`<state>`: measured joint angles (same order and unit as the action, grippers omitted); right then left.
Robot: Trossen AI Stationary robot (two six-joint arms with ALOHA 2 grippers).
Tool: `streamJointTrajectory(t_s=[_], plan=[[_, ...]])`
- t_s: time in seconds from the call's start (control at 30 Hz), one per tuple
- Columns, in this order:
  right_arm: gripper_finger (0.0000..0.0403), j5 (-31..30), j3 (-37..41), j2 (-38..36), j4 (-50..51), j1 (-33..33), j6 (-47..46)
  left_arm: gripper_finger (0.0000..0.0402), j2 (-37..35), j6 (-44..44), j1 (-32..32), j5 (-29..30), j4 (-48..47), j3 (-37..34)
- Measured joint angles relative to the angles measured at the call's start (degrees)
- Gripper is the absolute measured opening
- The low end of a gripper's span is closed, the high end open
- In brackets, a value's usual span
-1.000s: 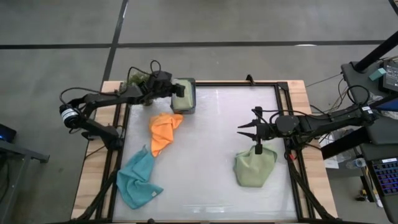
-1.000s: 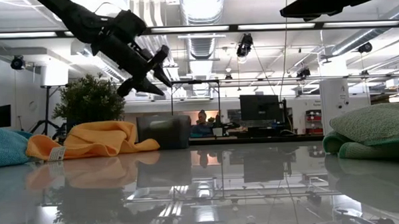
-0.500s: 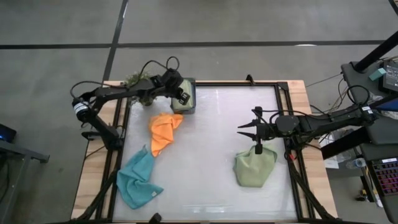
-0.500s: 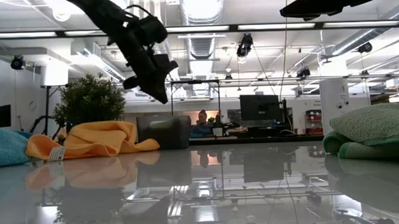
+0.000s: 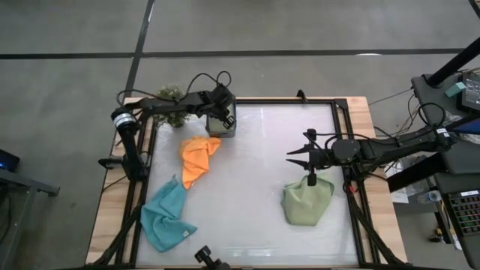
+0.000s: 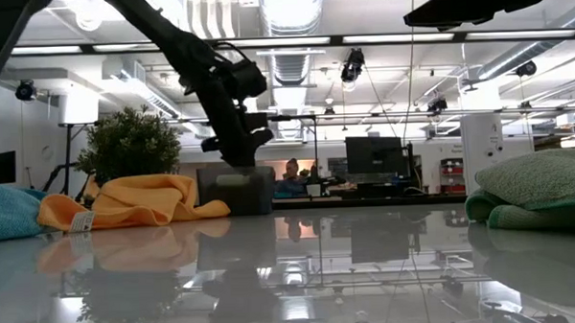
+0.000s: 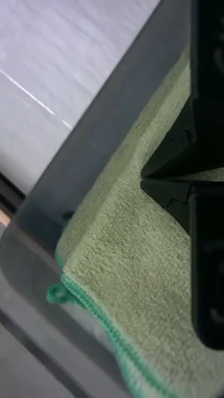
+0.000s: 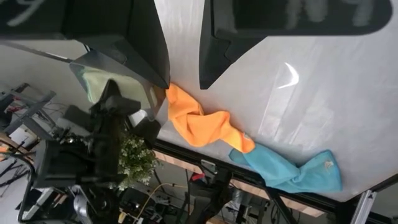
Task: Fold microfiber towels
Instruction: Put the top green folded towel into the bin
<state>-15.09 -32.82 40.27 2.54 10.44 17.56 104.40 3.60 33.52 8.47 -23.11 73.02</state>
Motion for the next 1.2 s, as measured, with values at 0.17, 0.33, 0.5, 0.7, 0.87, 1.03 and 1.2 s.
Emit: streamJointTrajectory(t_s=[0.17, 0.33, 0.5, 0.7, 0.87, 1.03, 1.2], plan=[[0.0079, 0.0, 0.0, 0.0, -0.06, 0.0, 0.02, 0.0, 1.31, 0.5, -0.04, -1.18, 3.16, -0.67], [0.0079, 0.0, 0.02, 0.0, -0.02, 0.0, 0.31, 0.0, 1.41, 0.48, -0.15, -1.4, 3.7, -1.49], [0.0079, 0.0, 0.09, 0.01, 0.16, 0.01, 0.23, 0.0, -1.38, -0.03, -0.46, -1.83, 2.04, -0.6], [0.0079, 0.0, 0.09, 0.02, 0.16, 0.02, 0.37, 0.0, -7.42, -7.01, -0.25, -1.0, -2.52, -0.27], [0.0079, 0.0, 0.09, 0.02, 0.11, 0.0, 0.46, 0.0, -9.03, -10.43, 2.36, 0.38, -7.1, -0.49], [0.0079, -0.01, 0.09, 0.01, 0.05, -0.11, 0.46, 0.0, -7.22, -10.42, 3.73, 0.55, -7.29, -1.21], [0.0079, -0.02, 0.09, 0.02, 0.05, -0.71, 0.46, 0.0, -4.3, -10.38, 3.72, 0.5, -5.56, -1.21]])
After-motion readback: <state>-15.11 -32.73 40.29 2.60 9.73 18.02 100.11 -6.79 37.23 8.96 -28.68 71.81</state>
